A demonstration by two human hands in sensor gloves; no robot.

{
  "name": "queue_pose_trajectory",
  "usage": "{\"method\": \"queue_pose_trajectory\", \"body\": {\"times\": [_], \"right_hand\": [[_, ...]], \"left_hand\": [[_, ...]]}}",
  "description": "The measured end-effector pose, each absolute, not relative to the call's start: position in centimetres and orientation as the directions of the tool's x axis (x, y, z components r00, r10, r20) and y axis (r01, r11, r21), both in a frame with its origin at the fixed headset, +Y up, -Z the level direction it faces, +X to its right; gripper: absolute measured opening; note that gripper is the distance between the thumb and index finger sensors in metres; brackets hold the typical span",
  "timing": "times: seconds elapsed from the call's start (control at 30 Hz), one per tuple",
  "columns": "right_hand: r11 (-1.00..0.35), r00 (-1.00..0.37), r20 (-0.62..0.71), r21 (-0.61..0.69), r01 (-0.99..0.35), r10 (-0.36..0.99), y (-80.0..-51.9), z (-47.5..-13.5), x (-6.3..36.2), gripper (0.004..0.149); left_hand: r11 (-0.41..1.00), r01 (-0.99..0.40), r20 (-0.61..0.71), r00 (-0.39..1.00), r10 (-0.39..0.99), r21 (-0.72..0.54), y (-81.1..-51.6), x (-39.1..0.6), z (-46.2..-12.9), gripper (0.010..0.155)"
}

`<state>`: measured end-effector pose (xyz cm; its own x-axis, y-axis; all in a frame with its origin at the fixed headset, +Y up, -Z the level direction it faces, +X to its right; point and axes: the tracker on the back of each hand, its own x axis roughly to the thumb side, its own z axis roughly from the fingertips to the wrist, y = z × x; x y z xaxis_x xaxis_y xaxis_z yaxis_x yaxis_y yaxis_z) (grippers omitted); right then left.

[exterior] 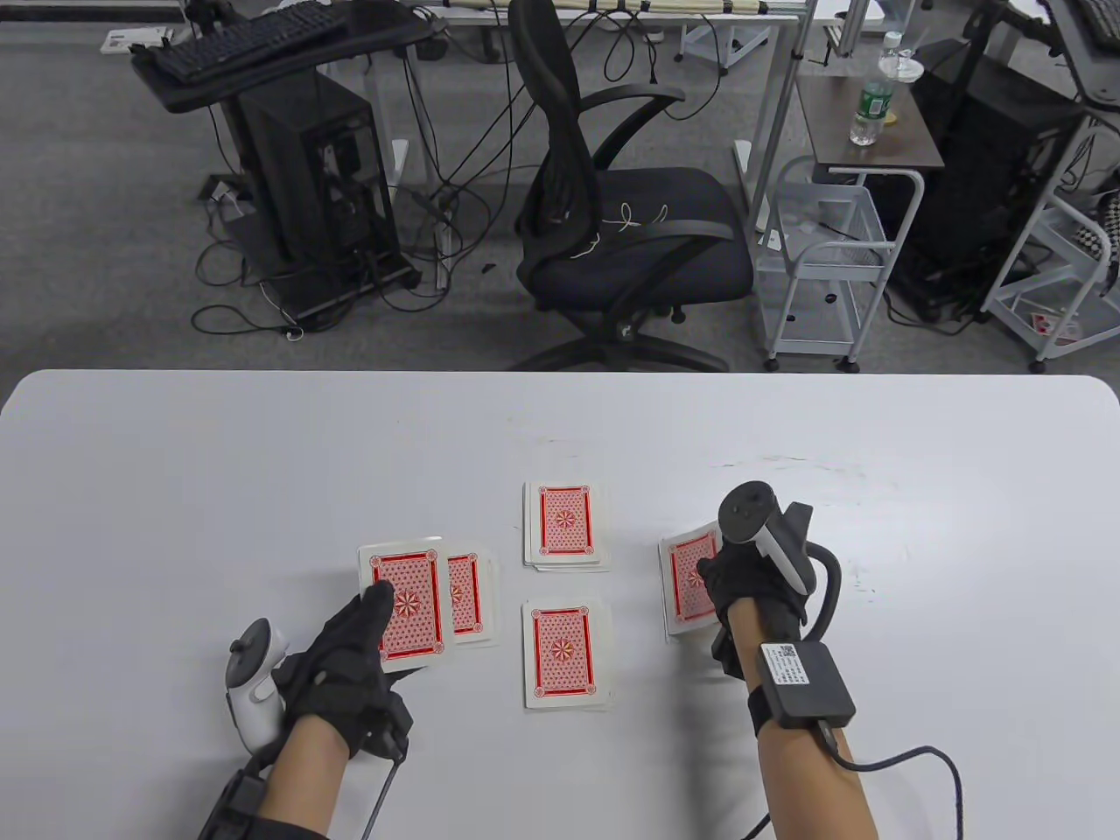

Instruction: Four-player card dealing with fan arrangement

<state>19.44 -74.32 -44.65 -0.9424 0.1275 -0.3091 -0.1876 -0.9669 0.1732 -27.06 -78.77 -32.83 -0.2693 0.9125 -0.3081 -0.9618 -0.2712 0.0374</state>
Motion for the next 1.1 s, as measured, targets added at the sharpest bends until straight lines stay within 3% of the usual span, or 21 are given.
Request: {"method": "queue_pose_trajectory", "body": {"times": [0.1, 0.3, 0.43, 0.53, 0.63, 0.73, 0.9, 1.03, 1.1], "right_hand": [[-0.973, -0.953, -0.3, 0.229, -0.022, -0.049, -75.7, -44.8, 18.6, 0.071], [-0.987, -0.957, -0.274, 0.154, 0.049, -0.091, -73.7, -43.7, 17.4, 0.073], [-0.992, -0.98, -0.178, 0.077, -0.104, 0.089, -70.5, -42.1, 15.2, 0.07], [-0.948, -0.948, -0.062, 0.042, -0.314, 0.311, -68.6, -40.5, 12.3, 0.067], [-0.82, -0.82, 0.048, 0.092, -0.565, 0.57, -68.3, -38.8, 8.7, 0.063], [-0.671, -0.657, 0.14, 0.196, -0.715, 0.741, -69.6, -37.8, 5.2, 0.062], [-0.523, -0.502, 0.146, 0.276, -0.807, 0.852, -72.3, -37.2, 0.9, 0.069], [-0.542, -0.517, 0.166, 0.232, -0.807, 0.84, -72.7, -36.8, 0.2, 0.053], [-0.52, -0.499, 0.144, 0.222, -0.825, 0.854, -72.8, -36.9, 0.5, 0.051]], "left_hand": [[-0.273, -0.961, -0.31, -0.272, 0.911, 0.042, -78.8, -27.1, -32.8, 0.045], [-0.242, -0.97, -0.315, -0.241, 0.918, 0.037, -78.8, -26.9, -32.8, 0.045], [-0.246, -0.969, -0.314, -0.238, 0.919, 0.016, -78.7, -26.0, -32.8, 0.045], [-0.245, -0.97, -0.305, -0.233, 0.924, 0.0, -78.5, -25.6, -32.7, 0.045], [-0.247, -0.969, -0.303, -0.233, 0.924, -0.009, -78.4, -25.1, -32.6, 0.045], [-0.246, -0.969, -0.302, -0.229, 0.925, -0.02, -78.3, -24.7, -32.5, 0.045], [-0.243, -0.969, -0.3, -0.219, 0.928, -0.044, -78.2, -23.9, -32.3, 0.045], [-0.223, -0.973, -0.295, -0.197, 0.935, -0.058, -78.0, -23.5, -32.2, 0.044], [-0.207, -0.977, -0.295, -0.182, 0.938, -0.053, -78.1, -23.5, -32.2, 0.044]]}}
